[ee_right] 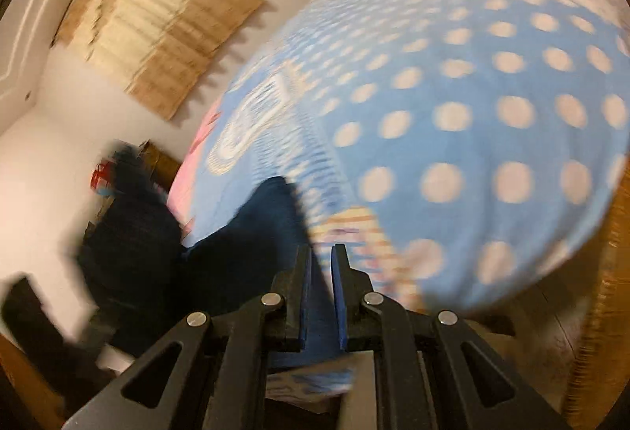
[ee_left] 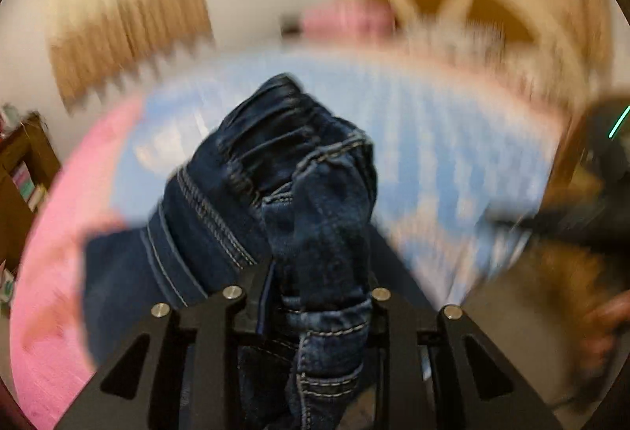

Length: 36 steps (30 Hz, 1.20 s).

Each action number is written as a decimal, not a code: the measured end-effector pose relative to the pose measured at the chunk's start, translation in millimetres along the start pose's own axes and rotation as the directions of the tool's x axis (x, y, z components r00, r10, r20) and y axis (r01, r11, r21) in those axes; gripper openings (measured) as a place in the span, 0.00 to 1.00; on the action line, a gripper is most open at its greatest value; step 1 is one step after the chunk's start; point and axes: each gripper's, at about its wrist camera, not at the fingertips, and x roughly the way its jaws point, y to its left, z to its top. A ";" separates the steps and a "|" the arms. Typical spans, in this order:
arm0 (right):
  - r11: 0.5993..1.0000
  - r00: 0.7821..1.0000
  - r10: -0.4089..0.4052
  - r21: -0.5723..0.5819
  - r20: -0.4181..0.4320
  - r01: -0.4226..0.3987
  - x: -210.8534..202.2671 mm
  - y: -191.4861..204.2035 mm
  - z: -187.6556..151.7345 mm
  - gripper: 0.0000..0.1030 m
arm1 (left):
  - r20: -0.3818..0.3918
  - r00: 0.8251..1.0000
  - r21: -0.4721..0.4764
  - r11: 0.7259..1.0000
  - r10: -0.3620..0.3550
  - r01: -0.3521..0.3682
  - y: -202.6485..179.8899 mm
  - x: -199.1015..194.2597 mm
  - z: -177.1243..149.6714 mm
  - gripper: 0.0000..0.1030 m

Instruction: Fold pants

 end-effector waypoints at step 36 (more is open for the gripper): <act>0.917 0.949 0.055 -0.361 -0.309 -0.171 74.6 100.1 -47.5 0.11 | -0.160 0.963 -0.545 0.793 0.219 -0.271 187.5 54.4 -19.6 0.93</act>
